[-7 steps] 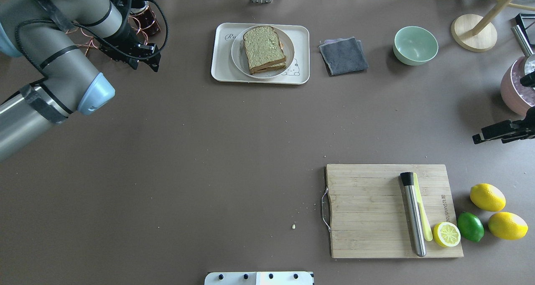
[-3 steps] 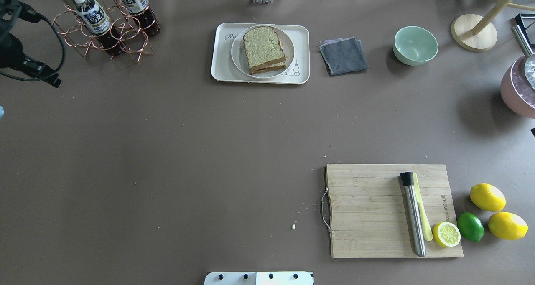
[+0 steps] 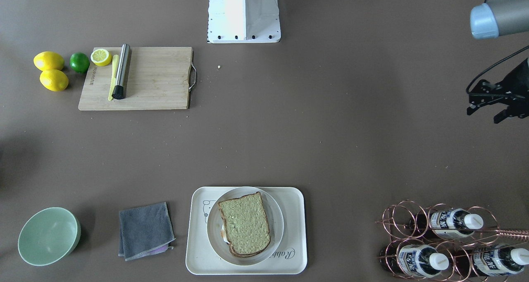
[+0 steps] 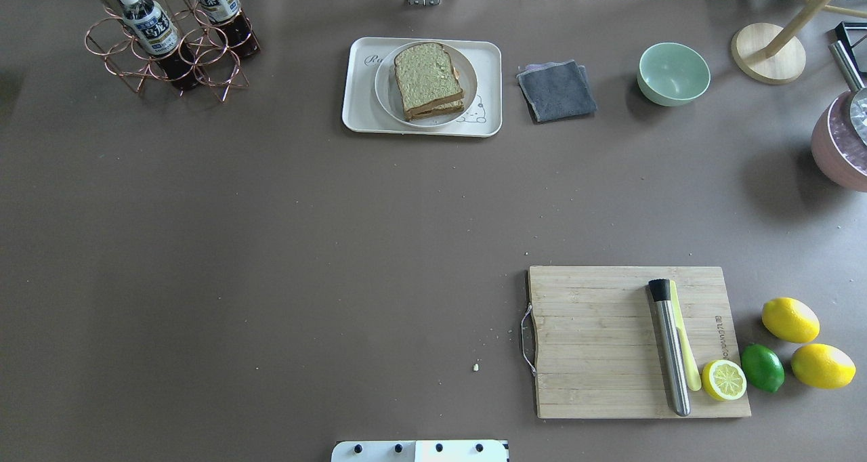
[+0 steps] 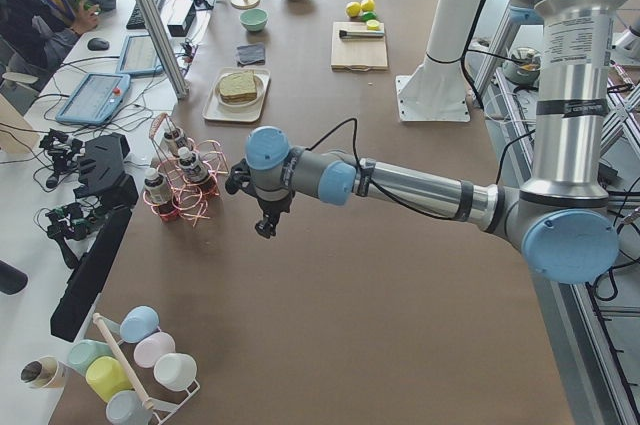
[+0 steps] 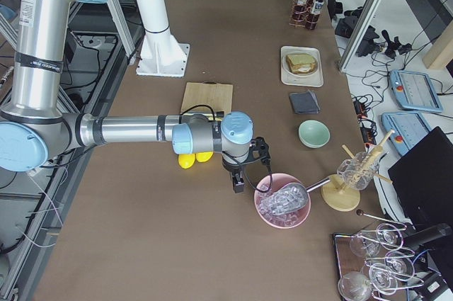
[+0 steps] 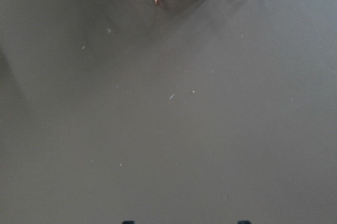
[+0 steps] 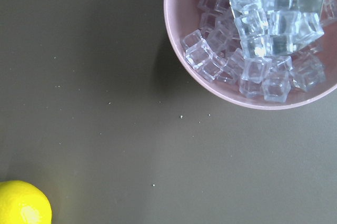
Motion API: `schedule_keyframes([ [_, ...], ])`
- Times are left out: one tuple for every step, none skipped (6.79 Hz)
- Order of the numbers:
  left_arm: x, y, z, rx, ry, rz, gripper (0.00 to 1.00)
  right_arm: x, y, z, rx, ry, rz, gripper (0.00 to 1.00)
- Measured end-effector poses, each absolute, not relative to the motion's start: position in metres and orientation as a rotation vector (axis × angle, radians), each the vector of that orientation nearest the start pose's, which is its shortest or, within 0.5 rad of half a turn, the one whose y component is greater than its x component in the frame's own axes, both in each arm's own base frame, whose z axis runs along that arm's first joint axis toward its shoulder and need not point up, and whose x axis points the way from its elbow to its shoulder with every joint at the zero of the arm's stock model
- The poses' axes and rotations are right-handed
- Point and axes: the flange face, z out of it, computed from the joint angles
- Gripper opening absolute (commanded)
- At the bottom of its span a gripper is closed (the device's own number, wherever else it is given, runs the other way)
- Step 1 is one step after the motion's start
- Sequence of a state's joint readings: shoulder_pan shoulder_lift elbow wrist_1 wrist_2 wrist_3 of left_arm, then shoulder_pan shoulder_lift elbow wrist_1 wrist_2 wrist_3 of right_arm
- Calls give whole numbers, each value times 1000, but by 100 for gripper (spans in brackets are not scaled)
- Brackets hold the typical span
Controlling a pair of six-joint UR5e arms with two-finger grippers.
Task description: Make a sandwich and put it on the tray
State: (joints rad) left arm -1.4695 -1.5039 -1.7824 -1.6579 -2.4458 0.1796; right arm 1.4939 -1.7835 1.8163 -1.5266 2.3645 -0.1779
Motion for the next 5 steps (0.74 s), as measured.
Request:
schedule_keyframes([
  [-32, -459, 585, 259, 880, 352, 74, 37, -407, 631, 114, -784, -268, 100],
  [-42, -453, 592, 247, 891, 337, 76, 41, -405, 633, 114, -776, -265, 100],
  [-45, -448, 598, 229, 894, 325, 91, 43, -403, 635, 111, -772, -259, 100],
  [-45, -444, 604, 207, 895, 315, 93, 45, -400, 637, 106, -771, -254, 100],
  [-45, -443, 608, 184, 896, 302, 94, 45, -398, 638, 97, -770, -250, 100],
])
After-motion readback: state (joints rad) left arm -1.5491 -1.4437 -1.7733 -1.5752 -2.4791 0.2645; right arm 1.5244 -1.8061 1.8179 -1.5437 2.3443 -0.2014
